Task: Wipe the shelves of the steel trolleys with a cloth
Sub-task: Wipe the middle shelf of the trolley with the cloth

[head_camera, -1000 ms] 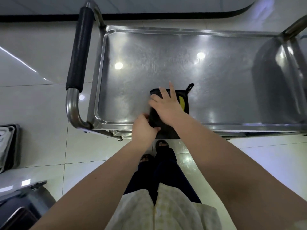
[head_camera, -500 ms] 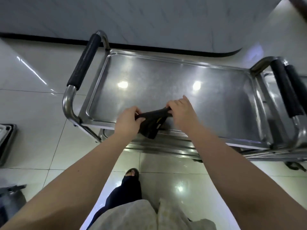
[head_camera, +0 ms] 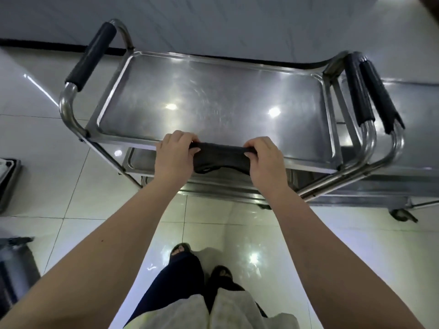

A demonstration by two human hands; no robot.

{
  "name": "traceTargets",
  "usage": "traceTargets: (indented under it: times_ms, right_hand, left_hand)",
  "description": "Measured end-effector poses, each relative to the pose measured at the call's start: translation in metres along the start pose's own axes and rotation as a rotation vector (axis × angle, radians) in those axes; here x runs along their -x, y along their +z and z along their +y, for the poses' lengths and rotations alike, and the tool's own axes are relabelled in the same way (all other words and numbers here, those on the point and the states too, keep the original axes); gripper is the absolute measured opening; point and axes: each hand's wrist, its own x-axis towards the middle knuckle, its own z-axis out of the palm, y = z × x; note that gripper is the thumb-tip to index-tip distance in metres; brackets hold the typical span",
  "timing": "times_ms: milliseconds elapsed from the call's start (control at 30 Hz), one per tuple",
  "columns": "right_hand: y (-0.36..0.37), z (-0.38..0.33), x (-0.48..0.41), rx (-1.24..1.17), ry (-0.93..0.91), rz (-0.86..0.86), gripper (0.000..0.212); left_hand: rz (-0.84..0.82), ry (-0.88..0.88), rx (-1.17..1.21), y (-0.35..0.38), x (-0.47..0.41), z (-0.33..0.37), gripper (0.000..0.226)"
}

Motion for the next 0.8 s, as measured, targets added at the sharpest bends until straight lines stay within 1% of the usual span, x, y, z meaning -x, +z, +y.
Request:
traceTargets:
  times_ms: [67, 200, 267, 333, 400, 533, 633, 700, 733, 767, 800]
  right_hand:
    - [0.010, 0.012, 0.021, -0.004, 0.061, -0.012, 0.013]
    - [0.046, 0.036, 0.064, 0.063, 0.223, -0.085, 0.014]
    - [0.067, 0.048, 0.080, 0.078, 0.302, -0.078, 0.015]
    - [0.087, 0.060, 0.088, 0.089, 0.355, -0.044, 0.016]
    - [0.108, 0.076, 0.094, 0.099, 0.392, -0.039, 0.017]
    - [0.146, 0.125, 0.102, 0.120, 0.426, -0.082, 0.025]
    - [0.161, 0.180, 0.096, 0.286, 0.449, -0.103, 0.036]
    - [0.165, 0.219, 0.074, 0.442, 0.450, -0.098, 0.043]
    - [0.168, 0.237, 0.057, 0.492, 0.444, -0.073, 0.043]
    - [0.172, 0.254, 0.037, 0.535, 0.432, -0.040, 0.042]
    - [0.178, 0.268, 0.015, 0.577, 0.409, -0.016, 0.039]
  left_hand:
    - [-0.068, 0.017, 0.043, 0.013, 0.012, -0.007, 0.012]
    - [-0.267, 0.070, 0.102, 0.046, 0.032, -0.033, 0.011]
    - [-0.360, 0.068, 0.136, 0.066, 0.037, -0.048, 0.011]
    - [-0.407, 0.053, 0.171, 0.089, 0.035, -0.061, 0.011]
    - [-0.447, 0.004, 0.198, 0.118, 0.034, -0.072, 0.010]
    - [-0.571, -0.177, 0.277, 0.194, 0.038, -0.089, 0.013]
    - [-0.633, -0.296, 0.336, 0.270, 0.038, -0.083, 0.010]
    - [-0.688, -0.408, 0.478, 0.320, 0.027, -0.066, 0.009]
    - [-0.700, -0.410, 0.524, 0.343, 0.018, -0.058, 0.011]
    - [-0.698, -0.347, 0.498, 0.364, 0.007, -0.052, 0.015]
    - [-0.682, -0.261, 0.414, 0.382, -0.007, -0.048, 0.019]
